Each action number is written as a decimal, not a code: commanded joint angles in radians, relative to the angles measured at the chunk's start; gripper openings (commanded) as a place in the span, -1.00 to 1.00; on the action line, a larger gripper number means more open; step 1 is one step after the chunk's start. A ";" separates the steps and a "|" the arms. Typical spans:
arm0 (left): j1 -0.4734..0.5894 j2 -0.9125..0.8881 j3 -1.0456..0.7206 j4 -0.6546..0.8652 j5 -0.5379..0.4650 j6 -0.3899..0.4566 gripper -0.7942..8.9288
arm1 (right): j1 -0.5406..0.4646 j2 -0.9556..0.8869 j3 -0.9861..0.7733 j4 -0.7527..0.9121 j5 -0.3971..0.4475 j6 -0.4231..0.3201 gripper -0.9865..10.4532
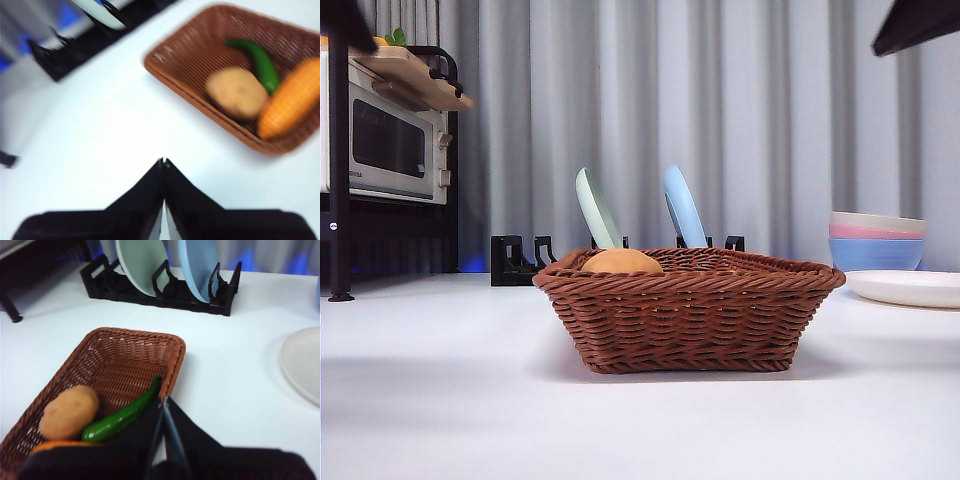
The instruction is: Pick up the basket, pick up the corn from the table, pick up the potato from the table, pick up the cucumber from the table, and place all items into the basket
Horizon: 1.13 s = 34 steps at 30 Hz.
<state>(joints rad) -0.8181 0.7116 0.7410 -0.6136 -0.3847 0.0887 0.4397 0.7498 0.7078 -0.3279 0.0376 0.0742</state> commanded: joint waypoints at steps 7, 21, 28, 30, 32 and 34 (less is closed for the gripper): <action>0.002 -0.037 -0.035 -0.047 0.074 -0.096 -0.84 | -0.001 -0.104 -0.035 -0.010 0.048 0.066 -0.82; 0.037 -0.129 -0.036 -0.043 0.077 -0.095 -0.84 | -0.001 -0.104 -0.035 -0.011 0.047 0.066 -0.82; 0.294 -0.328 -0.144 0.186 0.167 -0.119 -0.84 | -0.001 -0.103 -0.035 -0.011 0.047 0.066 -0.82; 0.388 -0.394 -0.217 0.249 0.201 -0.120 -0.84 | -0.001 -0.103 -0.035 -0.010 0.047 0.066 -0.82; 0.490 -0.466 -0.305 0.296 0.252 -0.119 -0.84 | -0.001 -0.103 -0.035 -0.011 0.047 0.066 -0.82; 0.578 -0.528 -0.385 0.321 0.301 -0.119 -0.84 | -0.001 -0.103 -0.035 -0.011 0.047 0.066 -0.82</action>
<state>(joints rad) -0.2844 0.2092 0.3977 -0.3065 -0.1059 -0.0204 0.4385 0.6476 0.6788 -0.3439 0.0822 0.1318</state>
